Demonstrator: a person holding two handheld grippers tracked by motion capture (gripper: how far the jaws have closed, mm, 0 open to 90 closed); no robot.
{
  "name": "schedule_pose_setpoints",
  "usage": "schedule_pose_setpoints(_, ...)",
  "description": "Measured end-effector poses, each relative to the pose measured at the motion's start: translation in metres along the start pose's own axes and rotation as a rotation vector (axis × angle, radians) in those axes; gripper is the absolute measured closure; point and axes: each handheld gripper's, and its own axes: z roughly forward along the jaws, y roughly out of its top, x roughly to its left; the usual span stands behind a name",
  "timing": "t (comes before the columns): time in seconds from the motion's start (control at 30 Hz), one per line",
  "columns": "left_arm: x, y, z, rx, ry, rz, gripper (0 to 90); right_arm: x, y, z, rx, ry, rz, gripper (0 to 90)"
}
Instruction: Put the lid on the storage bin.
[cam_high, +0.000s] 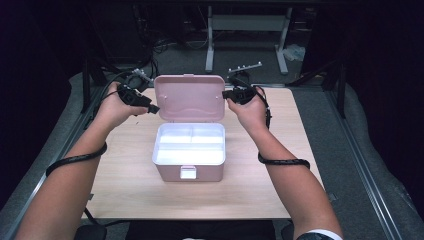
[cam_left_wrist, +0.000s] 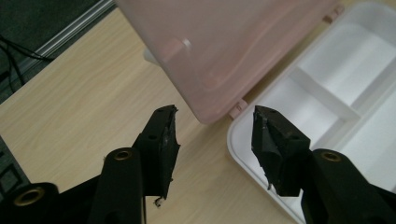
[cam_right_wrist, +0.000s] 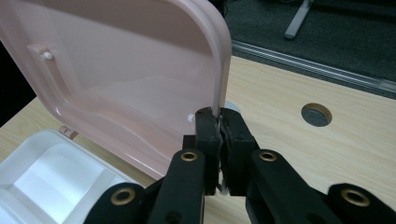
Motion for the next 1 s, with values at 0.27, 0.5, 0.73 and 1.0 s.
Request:
schedule_pose_setpoints(0.27, 0.013, 0.019, 0.000, -0.068, 0.037, -0.022, 46.5, 0.001, -0.003, -0.005, -0.007, 0.022, -0.019, 87.1)
schedule_pose_setpoints(0.5, 0.011, 0.031, 0.000, -0.076, 0.038, -0.007, 60.4, 0.002, -0.007, -0.009, -0.015, 0.018, -0.036, 87.0)
schedule_pose_setpoints(0.73, 0.010, 0.032, 0.000, -0.066, 0.071, -0.005, 76.2, 0.000, -0.009, -0.011, -0.021, 0.031, -0.036, 86.9)
schedule_pose_setpoints(1.0, 0.008, 0.029, -0.003, -0.077, 0.058, 0.005, 76.2, -0.006, -0.004, -0.012, -0.044, 0.057, -0.021, 73.8)
